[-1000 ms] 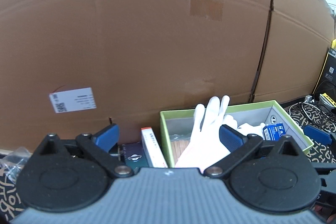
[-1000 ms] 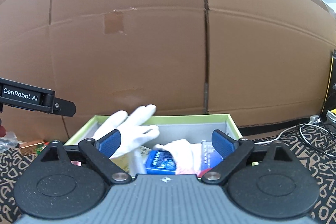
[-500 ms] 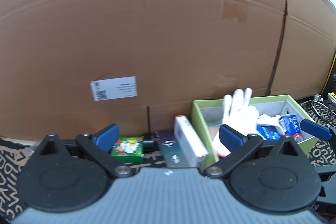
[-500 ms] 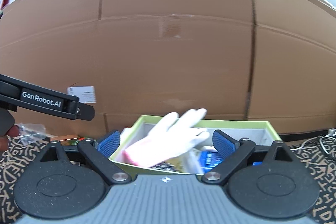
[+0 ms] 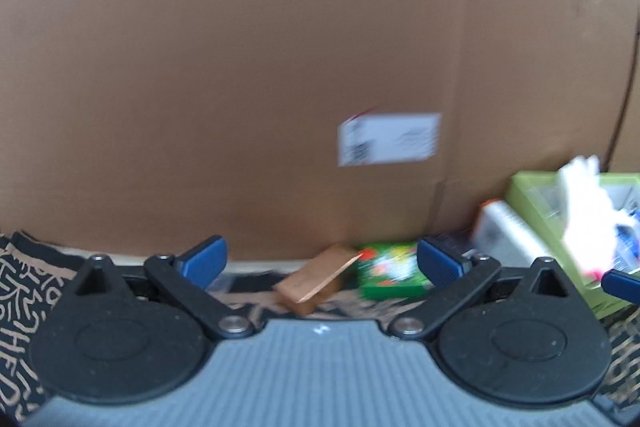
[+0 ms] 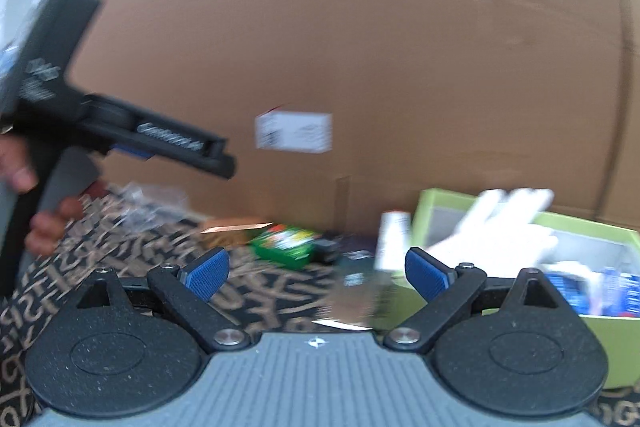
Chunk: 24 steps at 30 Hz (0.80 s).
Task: Organize objects
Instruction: 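Grasp the copper box with the left tool while the right grasps the green box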
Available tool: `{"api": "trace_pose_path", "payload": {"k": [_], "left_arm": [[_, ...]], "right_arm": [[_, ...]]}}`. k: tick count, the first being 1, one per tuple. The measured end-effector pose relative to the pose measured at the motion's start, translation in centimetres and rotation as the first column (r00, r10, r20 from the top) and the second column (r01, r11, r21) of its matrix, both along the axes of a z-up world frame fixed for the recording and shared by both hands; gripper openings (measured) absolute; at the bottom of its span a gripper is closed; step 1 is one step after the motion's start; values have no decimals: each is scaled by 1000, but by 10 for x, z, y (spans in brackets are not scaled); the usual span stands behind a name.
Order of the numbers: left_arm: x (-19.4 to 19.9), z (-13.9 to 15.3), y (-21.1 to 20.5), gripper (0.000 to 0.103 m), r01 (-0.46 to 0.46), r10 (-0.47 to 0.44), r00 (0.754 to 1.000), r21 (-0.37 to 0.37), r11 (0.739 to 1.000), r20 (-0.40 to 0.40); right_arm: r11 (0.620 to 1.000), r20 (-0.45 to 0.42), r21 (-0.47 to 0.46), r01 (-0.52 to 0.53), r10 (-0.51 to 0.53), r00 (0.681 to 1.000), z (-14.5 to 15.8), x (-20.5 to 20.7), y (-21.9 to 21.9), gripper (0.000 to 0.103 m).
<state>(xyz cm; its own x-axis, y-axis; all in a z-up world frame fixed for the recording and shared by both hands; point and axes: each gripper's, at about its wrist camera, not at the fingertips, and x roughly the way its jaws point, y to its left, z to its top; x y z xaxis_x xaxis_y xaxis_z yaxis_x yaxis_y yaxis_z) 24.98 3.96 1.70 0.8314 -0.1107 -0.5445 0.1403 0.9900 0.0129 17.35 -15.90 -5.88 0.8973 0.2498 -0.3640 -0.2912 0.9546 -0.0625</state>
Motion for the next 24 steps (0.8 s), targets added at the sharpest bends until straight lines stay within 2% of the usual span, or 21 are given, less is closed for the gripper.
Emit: {"api": "trace_pose_path", "payload": {"k": [2, 4, 6, 8, 11, 14, 16, 17, 18, 19, 20, 21, 22, 23, 24], "left_arm": [[12, -13, 12, 101, 1, -1, 999, -6, 1000, -35], [22, -24, 19, 92, 26, -27, 997, -13, 1000, -69], [31, -35, 21, 88, 56, -57, 994, -13, 998, -97], [40, -44, 18, 87, 85, -84, 991, 5, 996, -106], [56, -54, 10, 88, 115, -109, 988, 56, 992, -106], [69, -62, 8, 87, 129, -118, 983, 71, 989, -140], [78, -68, 11, 72, 144, -132, 977, 58, 988, -166], [81, -70, 12, 66, 167, -158, 970, 36, 985, -184], [83, -72, 14, 54, 190, -185, 960, 3, 982, -210], [83, -73, 16, 53, 184, -184, 959, -16, 983, -216], [82, -74, 17, 52, 190, -189, 957, -17, 982, -221], [80, -74, 16, 50, 200, -196, 955, -4, 980, -225], [77, -73, 15, 46, 207, -199, 953, 11, 978, -228], [72, -73, 14, 43, 209, -199, 951, 20, 978, -235], [66, -72, 13, 36, 217, -206, 948, 16, 976, -244]], "right_arm": [[999, -36, -21, -30, 29, 999, -9, 14, 17, 97], [998, -70, -43, -54, 51, 996, -18, 34, 32, 94], [998, -121, -47, -48, 42, 992, -24, 56, 41, 86], [1000, -183, -7, -4, 3, 983, -28, 80, 45, 82], [996, -250, 46, 79, -66, 966, -35, 112, 49, 81], [989, -281, 66, 135, -111, 953, -43, 131, 53, 81], [982, -277, 51, 181, -160, 947, -48, 140, 55, 81], [980, -266, 46, 196, -177, 948, -50, 142, 56, 77], [978, -265, 47, 202, -183, 947, -51, 143, 55, 74], [980, -261, 49, 192, -173, 950, -50, 141, 55, 69], [984, -259, 43, 173, -156, 953, -49, 138, 55, 58], [986, -254, 31, 166, -153, 955, -47, 133, 55, 43], [989, -253, 30, 147, -135, 958, -46, 126, 53, 34], [991, -259, 35, 126, -113, 959, -45, 118, 49, 15], [992, -270, 47, 113, -97, 958, -44, 109, 44, 10]]}}
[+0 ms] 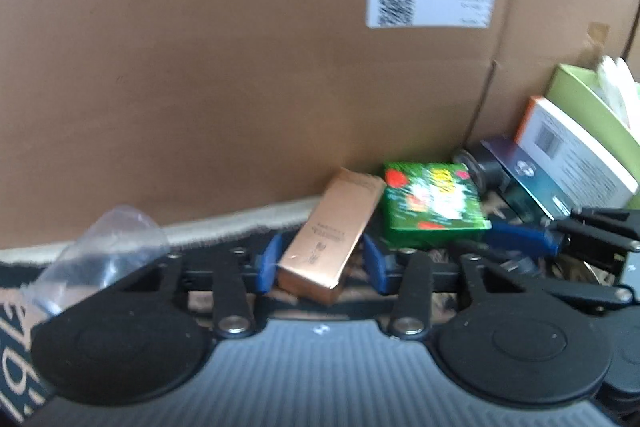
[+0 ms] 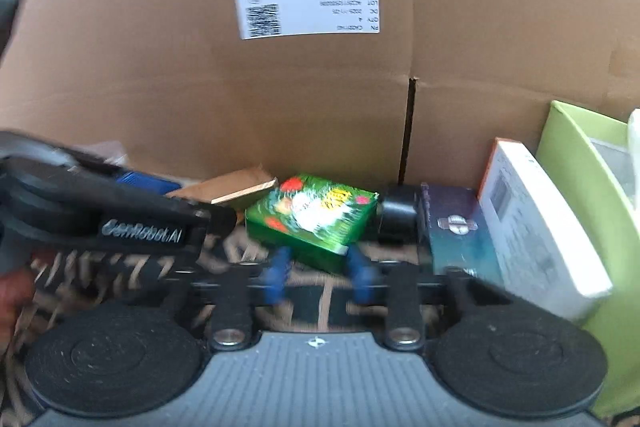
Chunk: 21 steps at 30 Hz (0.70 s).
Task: Organize objects
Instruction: 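Grasp the copper box with the left tool while the right grasps the green box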
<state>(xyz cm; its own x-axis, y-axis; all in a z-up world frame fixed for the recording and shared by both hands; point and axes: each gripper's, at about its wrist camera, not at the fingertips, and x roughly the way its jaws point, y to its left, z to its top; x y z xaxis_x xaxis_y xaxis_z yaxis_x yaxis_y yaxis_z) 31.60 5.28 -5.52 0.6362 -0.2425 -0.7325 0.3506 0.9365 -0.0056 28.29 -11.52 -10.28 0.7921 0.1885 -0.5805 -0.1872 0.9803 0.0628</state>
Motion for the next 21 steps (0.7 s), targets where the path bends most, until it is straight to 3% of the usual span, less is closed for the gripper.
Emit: {"api": "trace_pose_path", "payload": {"k": [1, 5, 7, 8, 9, 13, 18, 19, 20, 21], "left_arm": [[-7, 0, -1, 32, 18, -18, 1000, -5, 1000, -9], [-48, -1, -5, 32, 68, -70, 997, 67, 995, 28], [-67, -1, 3, 31, 58, -59, 998, 66, 996, 22], [-68, 3, 6, 31, 48, -49, 999, 61, 997, 12], [-75, 5, 10, 31, 39, -40, 999, 58, 998, 4], [-103, 8, 28, 32, 4, -3, 1000, 48, 999, -20], [-116, 9, 54, 33, -56, 57, 997, 10, 998, -49], [-116, 9, 56, 34, -61, 62, 997, 5, 998, -51], [-116, 10, 56, 35, -66, 66, 996, 1, 998, -52], [-117, 11, 57, 37, -65, 65, 996, -3, 998, -53]], "right_arm": [[1000, -3, 12, -4, 4, 1000, 0, -8, -6, 10], [998, -24, 64, -23, 25, 999, 3, -23, -23, 15], [996, -27, 92, -23, 25, 999, 8, -22, -23, 45], [995, -9, 100, -18, 19, 1000, 10, -24, -23, 69], [995, 18, 100, -13, 12, 1000, 12, -24, -18, 78], [996, 40, 91, 21, -24, 999, 19, -2, 2, 77], [991, -53, 46, 127, -124, 991, 9, 38, 31, 82], [989, -51, 25, 145, -144, 988, 5, 40, 33, 80], [988, -20, 16, 151, -151, 988, 4, 37, 33, 70], [991, -14, 21, 133, -133, 991, 3, 32, 31, 69]]}}
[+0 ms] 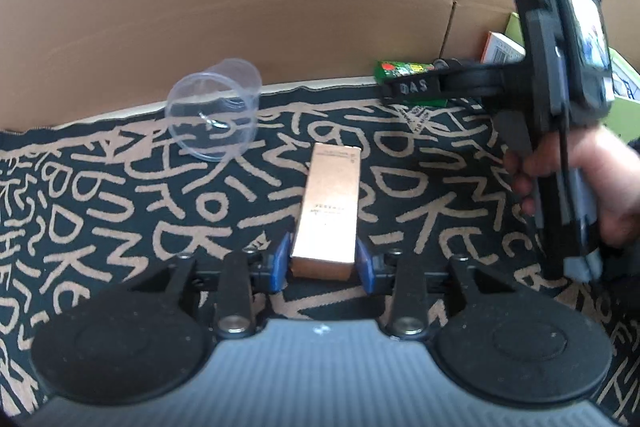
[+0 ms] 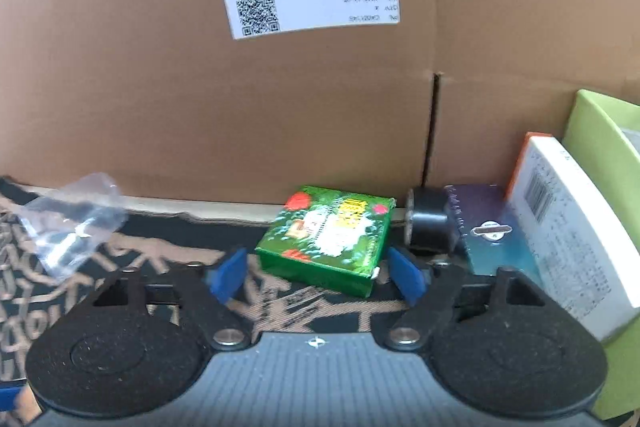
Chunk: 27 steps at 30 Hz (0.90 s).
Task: Organize objects
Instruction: 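Grasp the copper box with the left tool while the right grasps the green box, then carry the copper and green boxes into the shoebox and open both tools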
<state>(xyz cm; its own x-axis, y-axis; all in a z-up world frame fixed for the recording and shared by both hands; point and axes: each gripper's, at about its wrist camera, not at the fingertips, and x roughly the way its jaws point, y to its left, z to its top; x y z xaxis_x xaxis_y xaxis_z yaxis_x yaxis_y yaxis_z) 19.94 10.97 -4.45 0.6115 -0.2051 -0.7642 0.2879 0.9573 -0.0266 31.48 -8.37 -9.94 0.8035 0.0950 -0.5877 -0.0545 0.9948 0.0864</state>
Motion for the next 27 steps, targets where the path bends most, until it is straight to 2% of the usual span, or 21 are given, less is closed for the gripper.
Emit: {"api": "trace_pose_path", "payload": {"k": [2, 4, 7, 9, 12, 13, 14, 15, 16, 17, 19, 22, 25, 26, 27], "left_arm": [[1, 1, 0, 42, 5, -5, 1000, -6, 1000, 1], [2, 2, 1, 52, -1, 1, 1000, -8, 1000, 2], [10, -2, -4, 56, -4, 4, 1000, -18, 1000, 3], [14, -4, -8, 60, -4, 4, 1000, -17, 1000, 4], [18, -8, -16, 63, -11, 11, 1000, -4, 1000, 10], [19, -9, -20, 58, -9, 9, 1000, 3, 1000, 15], [18, -8, -24, 43, 4, -4, 1000, 12, 1000, 20], [16, -7, -29, 35, 16, -17, 999, 34, 999, 29], [14, -6, -34, 32, 35, -36, 999, 41, 999, 26], [12, -4, -38, 32, 58, -58, 998, 27, 998, 7], [2, -2, -51, 32, 106, -105, 994, 18, 994, -12], [-12, -1, -76, 35, 156, -156, 988, 66, 986, 4], [-13, -2, -87, 43, 140, -141, 990, 73, 988, 7], [-12, -3, -90, 45, 131, -132, 991, 73, 989, 6], [-12, -3, -91, 45, 125, -126, 992, 77, 989, 6]], "right_arm": [[998, 6, -8, -57, 57, 998, 2, -15, -5, 69], [990, 5, -12, -143, 143, 990, 2, -40, -15, 69], [960, 10, -48, -275, 276, 961, 0, -86, -34, 69], [948, 6, -56, -314, 315, 949, 1, -119, -50, 69], [949, -15, -25, -316, 315, 949, -2, -149, -69, 69], [950, -20, -22, -310, 310, 951, -2, -159, -74, 69], [954, -24, -21, -298, 298, 954, -4, -160, -76, 69], [960, -29, -19, -279, 279, 960, -4, -167, -81, 70], [966, -33, -17, -259, 258, 966, -6, -168, -82, 72], [972, -35, -17, -235, 234, 971, -5, -174, -85, 79], [981, -19, -4, -192, 192, 981, -4, -181, -87, 85], [988, -12, 8, -157, 157, 987, -4, -177, -81, 86], [989, -17, -51, -136, 135, 991, -11, -167, -71, 86], [987, -1, -80, -137, 137, 991, -12, -168, -68, 83], [985, 10, -87, -152, 154, 988, -13, -170, -69, 71]]}}
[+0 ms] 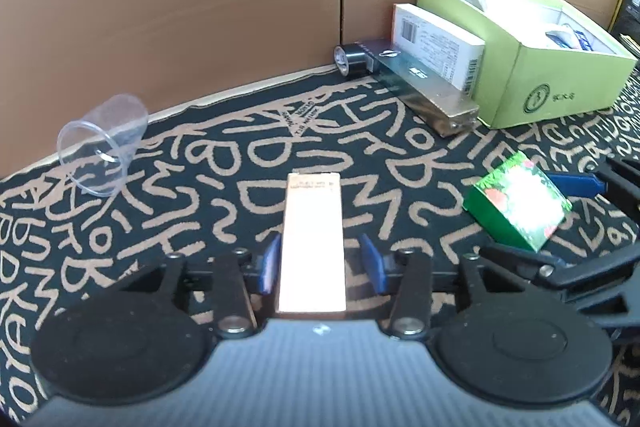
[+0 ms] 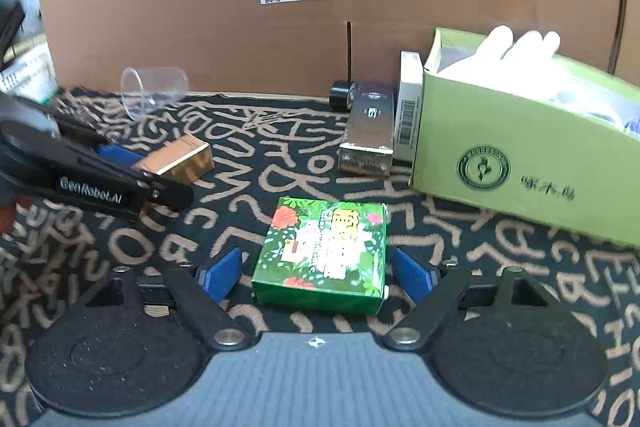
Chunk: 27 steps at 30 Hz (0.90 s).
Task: Organize objects
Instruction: 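Carry the copper and green boxes into the shoebox and open both tools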
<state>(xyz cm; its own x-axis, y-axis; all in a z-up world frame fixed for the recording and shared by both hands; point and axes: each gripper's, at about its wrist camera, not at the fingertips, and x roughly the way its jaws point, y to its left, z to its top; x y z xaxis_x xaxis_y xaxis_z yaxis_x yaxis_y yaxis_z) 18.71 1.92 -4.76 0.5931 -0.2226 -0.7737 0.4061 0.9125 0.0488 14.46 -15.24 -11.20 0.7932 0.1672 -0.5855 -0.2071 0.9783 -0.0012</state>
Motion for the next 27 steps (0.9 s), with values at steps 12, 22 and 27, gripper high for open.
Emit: {"api": "trace_pose_path", "payload": {"k": [12, 22, 27], "left_arm": [[-21, 27, -42, 31, 140, -140, 990, -58, 988, 5], [-16, 106, -144, 31, 304, -273, 941, -141, 942, 198], [19, 115, -198, 31, 281, -251, 938, -102, 954, 240]], "right_arm": [[988, 63, 153, 13, -23, 998, 24, -51, -67, 66], [981, 272, 105, 161, -184, 944, 77, -67, -143, 66], [961, 318, 127, 247, -275, 907, 91, -44, -178, 66]]}}
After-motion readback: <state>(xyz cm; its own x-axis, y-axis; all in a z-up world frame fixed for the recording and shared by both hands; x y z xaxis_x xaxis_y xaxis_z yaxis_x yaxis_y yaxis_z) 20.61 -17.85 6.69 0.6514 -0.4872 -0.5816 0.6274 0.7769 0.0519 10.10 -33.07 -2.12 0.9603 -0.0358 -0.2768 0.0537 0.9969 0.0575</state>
